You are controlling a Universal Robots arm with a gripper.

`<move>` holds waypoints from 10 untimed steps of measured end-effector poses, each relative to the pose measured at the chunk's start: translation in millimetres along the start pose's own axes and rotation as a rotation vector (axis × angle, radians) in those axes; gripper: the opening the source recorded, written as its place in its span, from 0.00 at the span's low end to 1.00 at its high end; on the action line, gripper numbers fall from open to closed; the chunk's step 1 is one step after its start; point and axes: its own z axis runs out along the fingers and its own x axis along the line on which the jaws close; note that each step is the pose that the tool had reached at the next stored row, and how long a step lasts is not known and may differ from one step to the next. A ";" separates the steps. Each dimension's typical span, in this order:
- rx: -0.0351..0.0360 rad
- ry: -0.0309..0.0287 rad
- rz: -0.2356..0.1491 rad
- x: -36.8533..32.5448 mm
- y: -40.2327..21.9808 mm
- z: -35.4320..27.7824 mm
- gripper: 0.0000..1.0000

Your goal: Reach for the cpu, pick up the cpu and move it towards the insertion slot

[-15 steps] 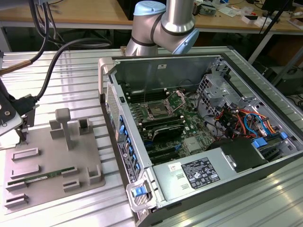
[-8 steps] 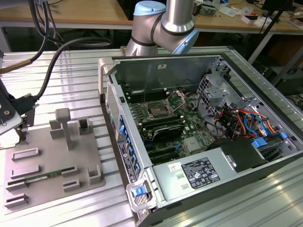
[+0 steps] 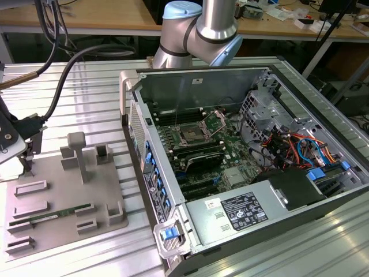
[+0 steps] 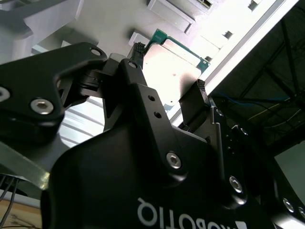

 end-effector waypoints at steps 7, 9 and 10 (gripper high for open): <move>-0.0001 -0.0001 0.000 0.0 0.0 -3.2 0.55; 0.0000 -0.0001 0.000 -0.1 0.0 -4.1 0.55; -0.0001 -0.0001 0.000 -0.1 0.1 -4.6 0.55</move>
